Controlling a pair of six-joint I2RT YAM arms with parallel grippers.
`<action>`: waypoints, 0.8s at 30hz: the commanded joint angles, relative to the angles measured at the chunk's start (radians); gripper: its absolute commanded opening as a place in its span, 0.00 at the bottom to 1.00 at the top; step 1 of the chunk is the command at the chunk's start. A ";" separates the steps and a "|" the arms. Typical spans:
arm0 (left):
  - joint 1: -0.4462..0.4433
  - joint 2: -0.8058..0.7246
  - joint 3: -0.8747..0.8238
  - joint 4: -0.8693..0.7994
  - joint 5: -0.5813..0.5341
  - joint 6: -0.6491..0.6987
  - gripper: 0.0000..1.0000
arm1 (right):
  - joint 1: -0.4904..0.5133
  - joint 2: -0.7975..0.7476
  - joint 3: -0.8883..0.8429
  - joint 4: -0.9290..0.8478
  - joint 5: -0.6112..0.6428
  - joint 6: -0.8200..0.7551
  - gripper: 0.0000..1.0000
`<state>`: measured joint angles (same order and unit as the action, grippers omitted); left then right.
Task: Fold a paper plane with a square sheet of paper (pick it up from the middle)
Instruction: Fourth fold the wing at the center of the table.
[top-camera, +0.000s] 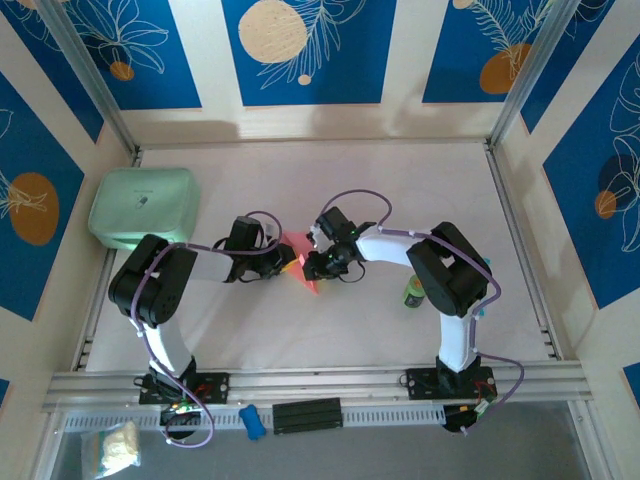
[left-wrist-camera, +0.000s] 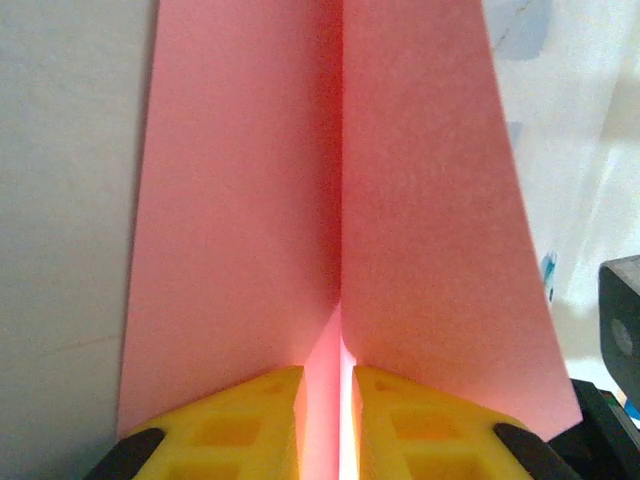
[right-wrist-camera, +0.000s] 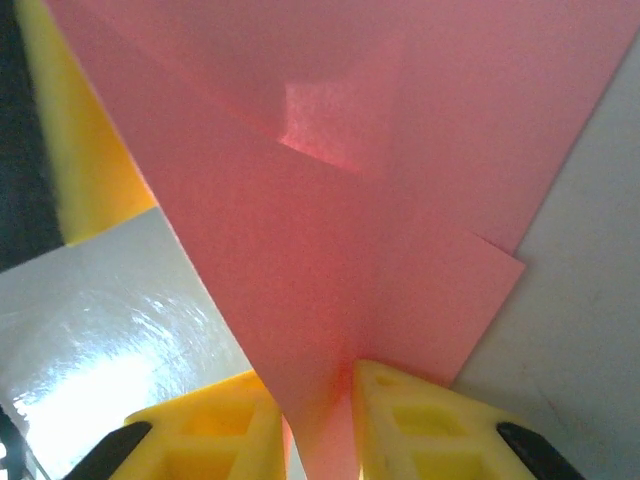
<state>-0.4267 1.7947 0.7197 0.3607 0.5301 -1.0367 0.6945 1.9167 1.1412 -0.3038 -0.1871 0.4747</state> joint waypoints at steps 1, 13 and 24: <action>-0.008 -0.005 0.004 -0.101 -0.030 0.035 0.20 | 0.023 -0.039 0.041 -0.096 0.063 -0.016 0.23; -0.009 0.006 0.004 -0.108 -0.034 0.030 0.19 | 0.093 -0.033 0.131 -0.250 0.246 0.036 0.29; -0.009 0.011 0.006 -0.101 -0.029 0.023 0.20 | 0.157 -0.003 0.191 -0.324 0.386 0.044 0.26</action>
<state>-0.4286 1.7947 0.7296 0.3363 0.5240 -1.0298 0.8391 1.9068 1.2961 -0.5823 0.1535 0.5083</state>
